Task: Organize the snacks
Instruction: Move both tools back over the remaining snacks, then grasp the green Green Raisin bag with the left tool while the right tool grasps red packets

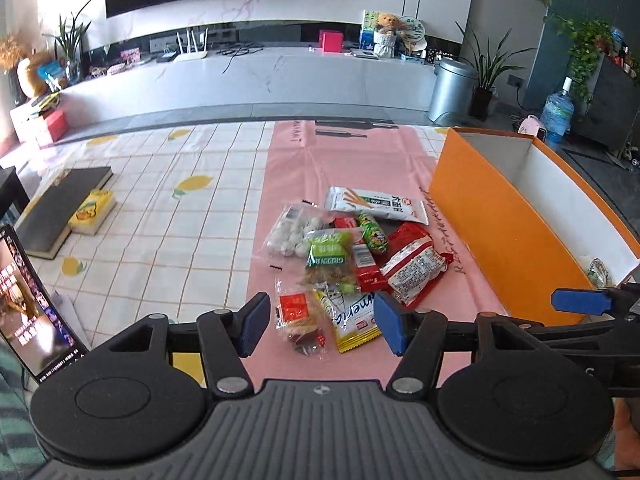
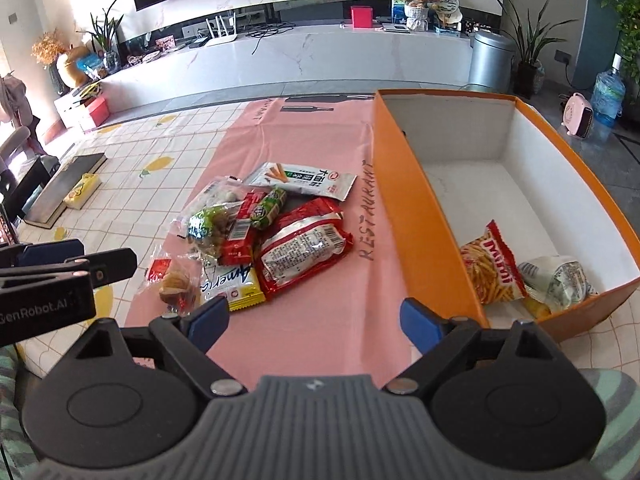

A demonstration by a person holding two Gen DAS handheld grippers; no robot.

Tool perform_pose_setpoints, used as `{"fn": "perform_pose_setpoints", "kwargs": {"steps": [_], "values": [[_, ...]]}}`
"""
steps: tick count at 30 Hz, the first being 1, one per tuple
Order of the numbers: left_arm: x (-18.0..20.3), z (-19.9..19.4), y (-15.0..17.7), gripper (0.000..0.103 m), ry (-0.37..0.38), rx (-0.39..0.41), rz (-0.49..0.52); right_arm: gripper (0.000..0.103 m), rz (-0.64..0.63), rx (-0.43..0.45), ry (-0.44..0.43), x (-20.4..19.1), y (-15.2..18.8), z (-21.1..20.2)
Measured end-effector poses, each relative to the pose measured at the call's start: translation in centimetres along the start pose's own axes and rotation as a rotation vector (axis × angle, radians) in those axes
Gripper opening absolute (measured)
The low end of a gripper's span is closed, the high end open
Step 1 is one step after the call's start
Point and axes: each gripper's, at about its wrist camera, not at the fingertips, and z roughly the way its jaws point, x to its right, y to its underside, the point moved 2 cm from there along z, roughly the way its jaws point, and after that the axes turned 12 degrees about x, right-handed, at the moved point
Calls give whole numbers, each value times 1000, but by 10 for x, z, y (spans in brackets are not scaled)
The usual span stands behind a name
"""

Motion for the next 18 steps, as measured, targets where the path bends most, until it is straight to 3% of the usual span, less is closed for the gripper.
{"fn": "perform_pose_setpoints", "kwargs": {"steps": [3,9,18], "values": [[-9,10,9,60,-1,-24,-25,80,-26,-7,-4,-7,4,12],[-21,27,18,59,55,-52,-104,59,-18,-40,-25,-12,10,38],[-34,56,23,65,98,-75,-187,60,38,-81,-41,-11,9,78]]}}
